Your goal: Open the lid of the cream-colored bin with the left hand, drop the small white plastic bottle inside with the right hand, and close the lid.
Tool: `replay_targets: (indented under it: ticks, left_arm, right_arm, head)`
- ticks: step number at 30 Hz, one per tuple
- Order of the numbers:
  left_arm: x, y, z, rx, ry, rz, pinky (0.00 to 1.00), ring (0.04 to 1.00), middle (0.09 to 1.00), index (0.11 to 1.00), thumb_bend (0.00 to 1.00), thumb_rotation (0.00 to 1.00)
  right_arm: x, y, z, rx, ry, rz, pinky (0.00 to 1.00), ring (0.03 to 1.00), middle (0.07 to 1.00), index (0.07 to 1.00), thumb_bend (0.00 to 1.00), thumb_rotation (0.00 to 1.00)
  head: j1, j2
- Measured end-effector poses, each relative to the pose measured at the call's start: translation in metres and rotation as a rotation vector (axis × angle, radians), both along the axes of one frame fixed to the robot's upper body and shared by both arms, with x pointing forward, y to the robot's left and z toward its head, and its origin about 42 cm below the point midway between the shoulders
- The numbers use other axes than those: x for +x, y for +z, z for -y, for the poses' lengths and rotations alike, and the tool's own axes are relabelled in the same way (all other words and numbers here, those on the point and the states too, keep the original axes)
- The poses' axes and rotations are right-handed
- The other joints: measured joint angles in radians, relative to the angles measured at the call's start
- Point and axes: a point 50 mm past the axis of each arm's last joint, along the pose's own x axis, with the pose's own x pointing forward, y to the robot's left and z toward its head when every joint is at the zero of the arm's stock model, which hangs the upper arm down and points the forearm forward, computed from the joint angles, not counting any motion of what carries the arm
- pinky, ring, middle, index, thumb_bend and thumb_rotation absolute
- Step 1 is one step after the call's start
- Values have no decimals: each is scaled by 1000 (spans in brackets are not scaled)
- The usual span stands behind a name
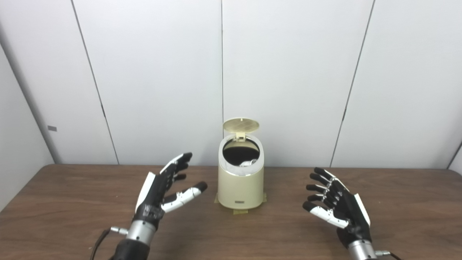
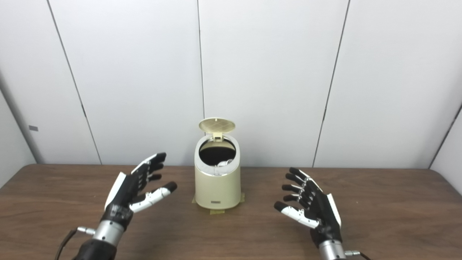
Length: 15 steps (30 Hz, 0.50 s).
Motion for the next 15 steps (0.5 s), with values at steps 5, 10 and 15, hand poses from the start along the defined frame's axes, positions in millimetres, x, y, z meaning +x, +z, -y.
replay_targets:
  ticks: [5, 10, 15]
  left_arm:
    - [28, 45, 19, 52, -45, 77, 837, 949, 953, 935, 909, 424]
    - [53, 70, 33, 108, -63, 94, 861, 965, 959, 951, 899, 426]
    - [74, 79, 40, 163, -66, 83, 846, 977, 985, 962, 903, 390]
  right_arm:
    - [0, 0, 0, -5, 0, 1, 530, 669, 779, 784, 790, 252]
    - [-2, 2, -1, -18, 1, 8, 516, 657, 773, 776, 784, 241]
    - [-3, 2, -1, -16, 2, 9, 513, 654, 770, 768, 789, 235]
  head:
    - [-2, -3]
    - [-6, -6]
    - [-11, -9]
